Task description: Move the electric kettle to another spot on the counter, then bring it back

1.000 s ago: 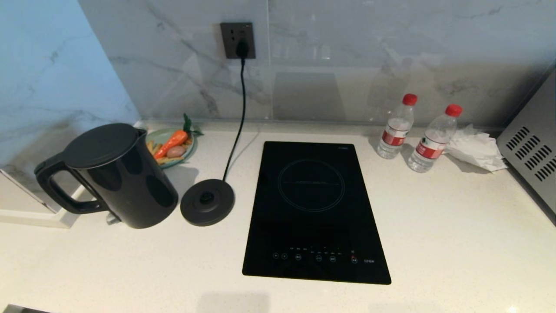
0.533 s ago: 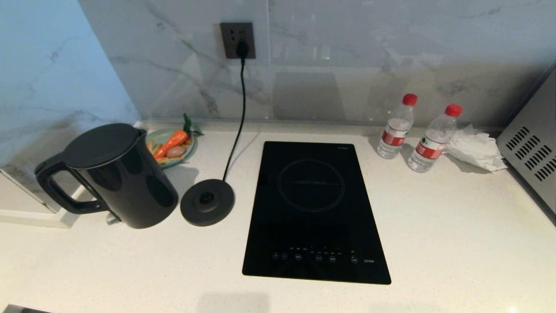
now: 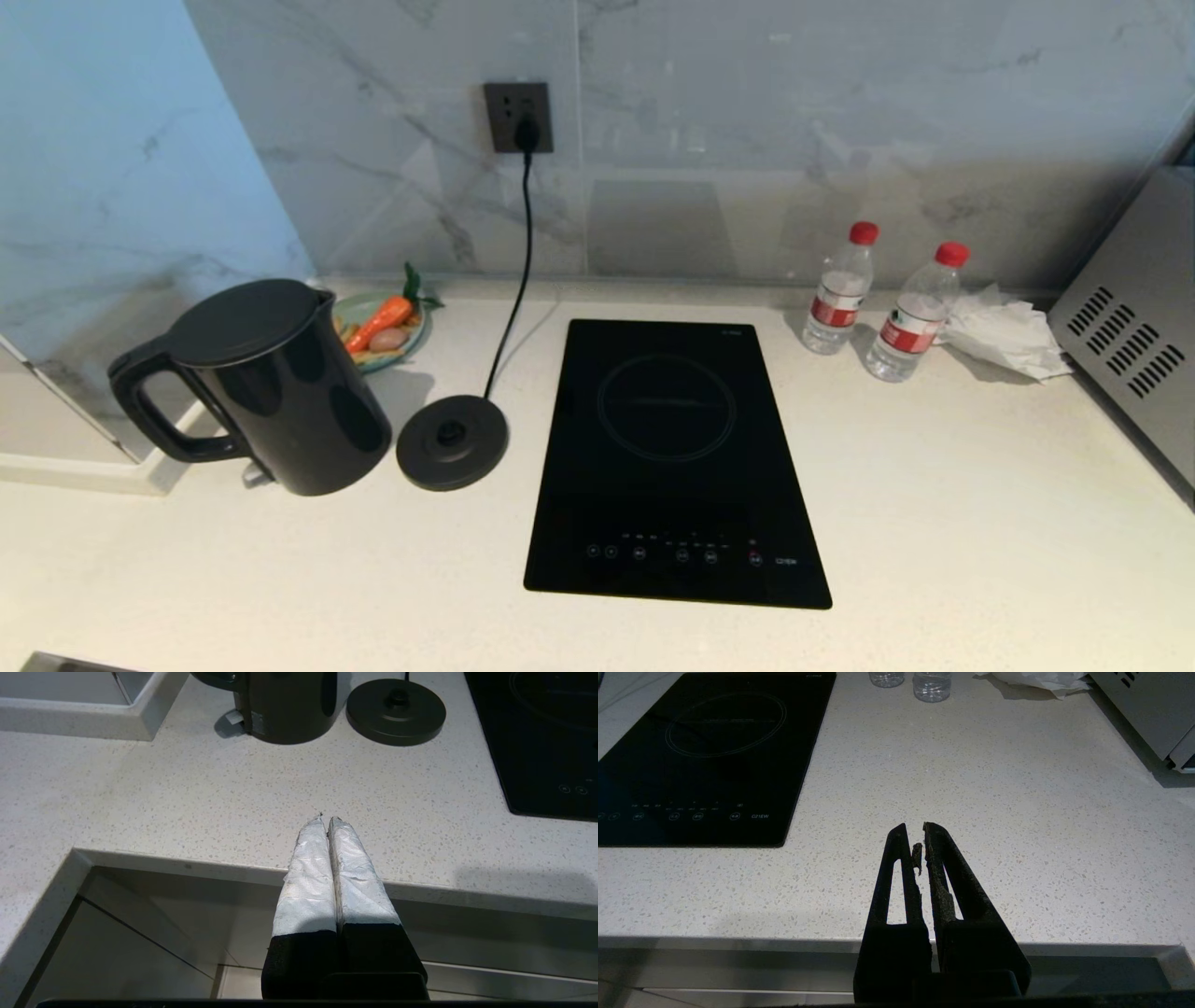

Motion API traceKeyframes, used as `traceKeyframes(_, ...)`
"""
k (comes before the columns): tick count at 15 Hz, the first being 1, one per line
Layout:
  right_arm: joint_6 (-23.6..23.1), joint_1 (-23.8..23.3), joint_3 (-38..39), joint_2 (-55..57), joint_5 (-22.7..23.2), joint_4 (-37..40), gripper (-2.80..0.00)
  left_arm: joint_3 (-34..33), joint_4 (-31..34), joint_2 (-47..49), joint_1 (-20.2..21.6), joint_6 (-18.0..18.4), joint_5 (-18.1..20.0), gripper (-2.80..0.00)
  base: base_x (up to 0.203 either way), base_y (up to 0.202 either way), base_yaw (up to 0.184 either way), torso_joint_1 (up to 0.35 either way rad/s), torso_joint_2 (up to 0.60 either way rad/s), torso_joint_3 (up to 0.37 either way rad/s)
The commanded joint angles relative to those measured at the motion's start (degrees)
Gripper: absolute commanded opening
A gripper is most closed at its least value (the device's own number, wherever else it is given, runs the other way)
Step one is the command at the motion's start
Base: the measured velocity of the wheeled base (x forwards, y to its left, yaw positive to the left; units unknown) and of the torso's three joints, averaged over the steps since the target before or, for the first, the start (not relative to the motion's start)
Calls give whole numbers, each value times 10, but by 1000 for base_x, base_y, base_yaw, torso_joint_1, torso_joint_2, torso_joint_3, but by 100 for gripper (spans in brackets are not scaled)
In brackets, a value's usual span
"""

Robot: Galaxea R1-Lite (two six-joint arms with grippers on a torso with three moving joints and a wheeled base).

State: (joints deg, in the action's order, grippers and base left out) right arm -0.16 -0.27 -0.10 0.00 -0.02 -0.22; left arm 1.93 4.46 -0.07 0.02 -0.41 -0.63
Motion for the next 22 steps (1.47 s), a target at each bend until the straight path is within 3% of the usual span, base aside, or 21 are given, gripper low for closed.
traceKeyframes(1,0,0,0,0,-1,0,-280,0,1,2,0,0,0,-280,0,0,0,1,1,196)
traceKeyframes(22,0,0,0,0,-1,0,-280,0,0,2,0,1,0,-280,0,0,0,2,3,185)
